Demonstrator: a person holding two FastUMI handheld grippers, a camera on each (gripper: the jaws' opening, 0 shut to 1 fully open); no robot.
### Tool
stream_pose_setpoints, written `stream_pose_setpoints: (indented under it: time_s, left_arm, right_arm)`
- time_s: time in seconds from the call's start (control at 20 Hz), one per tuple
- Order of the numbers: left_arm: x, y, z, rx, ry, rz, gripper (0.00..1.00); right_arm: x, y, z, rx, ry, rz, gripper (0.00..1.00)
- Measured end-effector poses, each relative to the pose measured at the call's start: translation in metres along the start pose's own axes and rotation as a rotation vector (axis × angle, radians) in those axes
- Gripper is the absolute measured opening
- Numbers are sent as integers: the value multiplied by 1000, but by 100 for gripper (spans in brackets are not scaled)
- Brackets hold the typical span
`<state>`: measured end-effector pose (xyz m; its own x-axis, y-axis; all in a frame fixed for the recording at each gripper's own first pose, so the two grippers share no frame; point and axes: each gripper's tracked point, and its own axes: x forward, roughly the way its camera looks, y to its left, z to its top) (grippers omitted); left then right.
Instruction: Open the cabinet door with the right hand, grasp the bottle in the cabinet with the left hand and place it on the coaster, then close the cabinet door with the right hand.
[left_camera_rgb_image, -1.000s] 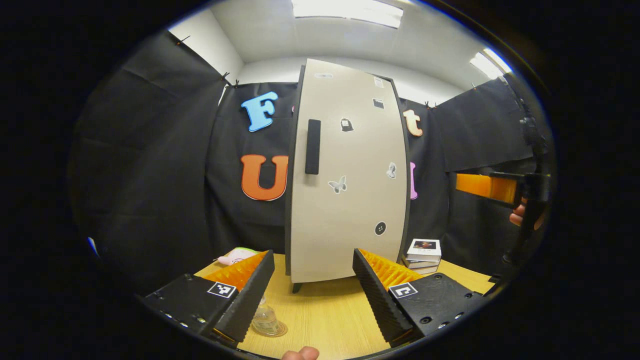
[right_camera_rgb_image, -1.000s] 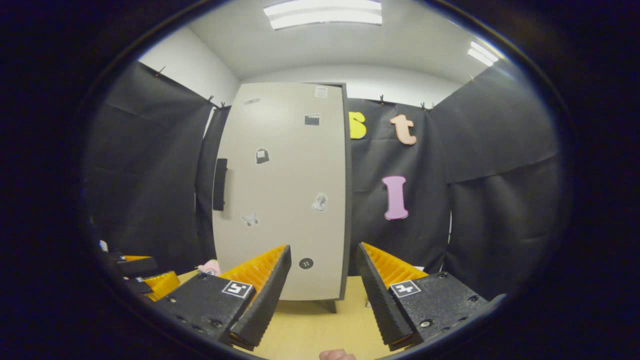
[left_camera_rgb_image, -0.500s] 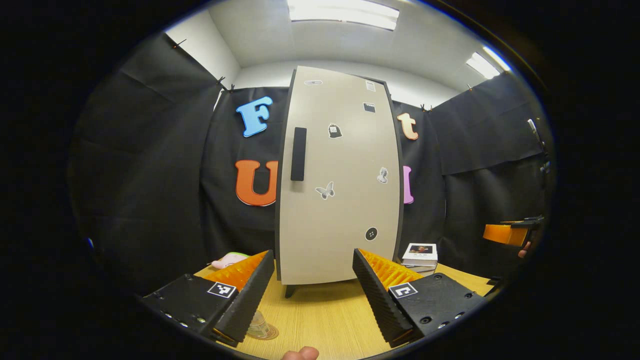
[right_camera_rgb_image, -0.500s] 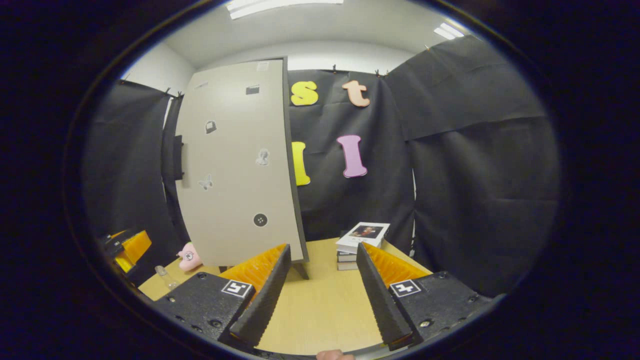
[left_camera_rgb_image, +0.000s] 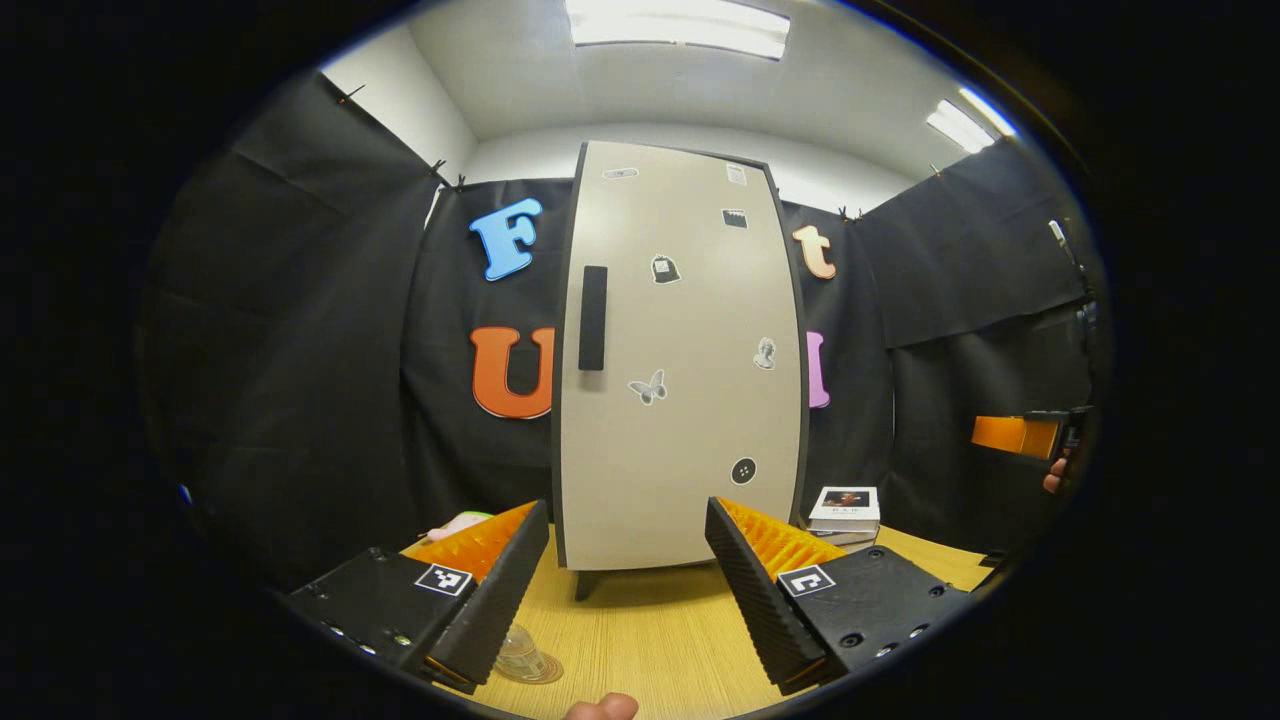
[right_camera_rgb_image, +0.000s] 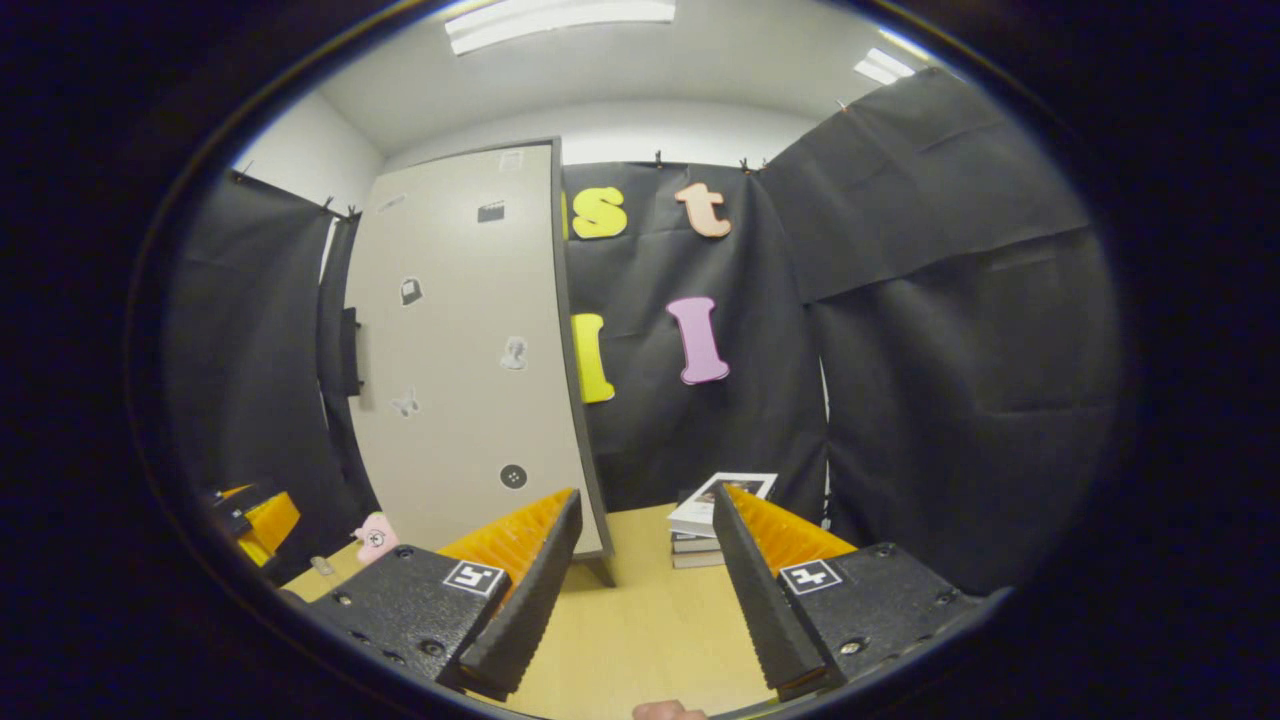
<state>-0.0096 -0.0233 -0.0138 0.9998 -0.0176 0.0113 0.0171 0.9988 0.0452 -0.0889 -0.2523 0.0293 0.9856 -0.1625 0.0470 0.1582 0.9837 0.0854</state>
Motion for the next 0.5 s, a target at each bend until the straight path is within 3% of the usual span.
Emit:
stream_pose_setpoints:
  time_s: [0.5]
  left_arm:
    - [2,-4,5,-13,-24,-13,95]
  right_arm:
    - [-1,7,4,-25,-20,16,86]
